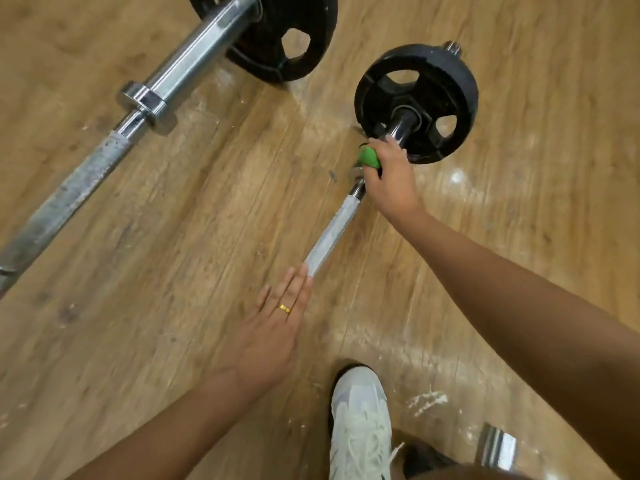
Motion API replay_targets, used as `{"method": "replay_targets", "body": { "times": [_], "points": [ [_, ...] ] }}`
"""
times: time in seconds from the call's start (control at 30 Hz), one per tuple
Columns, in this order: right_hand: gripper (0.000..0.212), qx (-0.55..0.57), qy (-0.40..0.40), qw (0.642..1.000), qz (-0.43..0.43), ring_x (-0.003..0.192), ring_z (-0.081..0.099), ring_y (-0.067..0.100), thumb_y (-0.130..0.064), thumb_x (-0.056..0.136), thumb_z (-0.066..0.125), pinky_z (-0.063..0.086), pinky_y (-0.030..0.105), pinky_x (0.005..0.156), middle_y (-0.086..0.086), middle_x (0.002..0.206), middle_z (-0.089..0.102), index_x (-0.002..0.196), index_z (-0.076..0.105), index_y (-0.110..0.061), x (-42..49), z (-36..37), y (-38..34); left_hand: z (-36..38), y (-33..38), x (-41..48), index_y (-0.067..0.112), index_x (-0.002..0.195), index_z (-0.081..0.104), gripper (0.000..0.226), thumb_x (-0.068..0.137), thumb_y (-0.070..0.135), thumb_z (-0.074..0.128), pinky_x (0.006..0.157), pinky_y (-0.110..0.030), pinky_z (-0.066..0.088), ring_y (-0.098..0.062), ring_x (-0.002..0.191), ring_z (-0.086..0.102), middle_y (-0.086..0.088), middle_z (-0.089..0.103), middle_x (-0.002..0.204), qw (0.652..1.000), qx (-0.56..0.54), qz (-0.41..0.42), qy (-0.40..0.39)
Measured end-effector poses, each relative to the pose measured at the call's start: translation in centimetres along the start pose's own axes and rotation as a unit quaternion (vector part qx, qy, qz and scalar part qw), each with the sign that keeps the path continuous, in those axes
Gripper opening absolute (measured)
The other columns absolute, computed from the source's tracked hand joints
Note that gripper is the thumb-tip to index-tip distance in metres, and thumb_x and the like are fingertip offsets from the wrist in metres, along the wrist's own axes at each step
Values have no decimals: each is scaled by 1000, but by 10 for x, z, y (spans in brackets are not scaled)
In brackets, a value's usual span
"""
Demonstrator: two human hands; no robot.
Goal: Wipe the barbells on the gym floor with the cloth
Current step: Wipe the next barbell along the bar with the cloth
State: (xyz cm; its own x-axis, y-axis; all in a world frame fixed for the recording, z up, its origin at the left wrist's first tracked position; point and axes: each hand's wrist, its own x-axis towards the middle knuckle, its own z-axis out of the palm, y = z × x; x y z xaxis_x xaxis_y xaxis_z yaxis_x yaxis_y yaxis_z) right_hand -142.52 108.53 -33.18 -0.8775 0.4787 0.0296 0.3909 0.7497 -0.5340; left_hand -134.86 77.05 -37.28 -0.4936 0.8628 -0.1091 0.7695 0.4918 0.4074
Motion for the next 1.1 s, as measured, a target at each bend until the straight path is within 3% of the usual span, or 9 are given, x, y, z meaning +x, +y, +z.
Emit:
{"method": "replay_targets", "body": {
  "times": [0.07,0.13,0.2,0.4,0.57,0.73,0.87,1.03,1.1],
  "points": [
    [25,-20,9,999,-30,123,49,29,-14,92,53,36,29,99,6,121,58,114,65,-13,5,7,4,2,-6,0,2,159,17,79,83,6,36,125,-43,17,-25,156,7,-12,7,169,999,18,20,23],
    [23,-48,-4,997,-58,142,37,28,-16,95,51,27,40,117,3,130,61,112,66,-13,11,8,10,3,-9,0,1,159,17,78,83,6,32,123,-44,19,-26,156,7,-14,6,169,999,32,31,31],
    [20,-61,-9,995,-78,147,33,24,-20,96,50,22,47,123,-1,129,64,105,67,-15,16,10,11,1,-12,0,1,159,17,78,82,7,29,120,-46,19,-26,156,8,-13,6,169,998,31,32,39],
    [11,-67,82,986,-130,117,55,25,-10,88,58,36,33,112,8,94,67,92,67,-5,11,20,1,3,-19,2,6,160,17,79,82,11,30,119,-45,30,-20,156,7,-6,7,170,998,-10,28,57],
    [17,-68,76,990,-102,131,50,28,-10,88,60,37,34,108,8,105,70,102,70,-7,12,25,-1,1,-21,1,7,158,26,78,81,8,30,118,-45,29,-21,154,15,-6,16,168,997,12,22,71],
    [13,-53,92,990,-91,132,49,25,-15,88,56,34,29,106,2,101,68,93,67,-11,15,30,3,2,-24,2,10,160,21,82,79,9,31,121,-37,19,-18,156,9,-4,13,169,997,3,18,71],
    [16,-50,74,991,-95,127,54,25,-21,88,50,32,26,110,-3,95,66,90,64,-16,16,29,10,0,-22,1,12,161,17,81,81,9,30,118,-36,17,-17,156,8,-2,11,169,997,-16,21,69],
    [11,-25,95,990,-104,117,58,25,-20,86,48,40,35,111,-8,84,60,80,57,-20,14,33,11,1,-20,-1,12,160,21,81,80,10,31,119,-37,17,-18,155,9,-1,13,169,997,2,12,70],
    [11,-23,104,989,-106,114,60,28,-19,86,47,38,29,112,-9,85,59,81,56,-20,13,35,12,3,-19,0,13,160,21,81,80,10,31,119,-38,17,-17,156,9,-1,14,169,997,8,8,72]
  ]
}}
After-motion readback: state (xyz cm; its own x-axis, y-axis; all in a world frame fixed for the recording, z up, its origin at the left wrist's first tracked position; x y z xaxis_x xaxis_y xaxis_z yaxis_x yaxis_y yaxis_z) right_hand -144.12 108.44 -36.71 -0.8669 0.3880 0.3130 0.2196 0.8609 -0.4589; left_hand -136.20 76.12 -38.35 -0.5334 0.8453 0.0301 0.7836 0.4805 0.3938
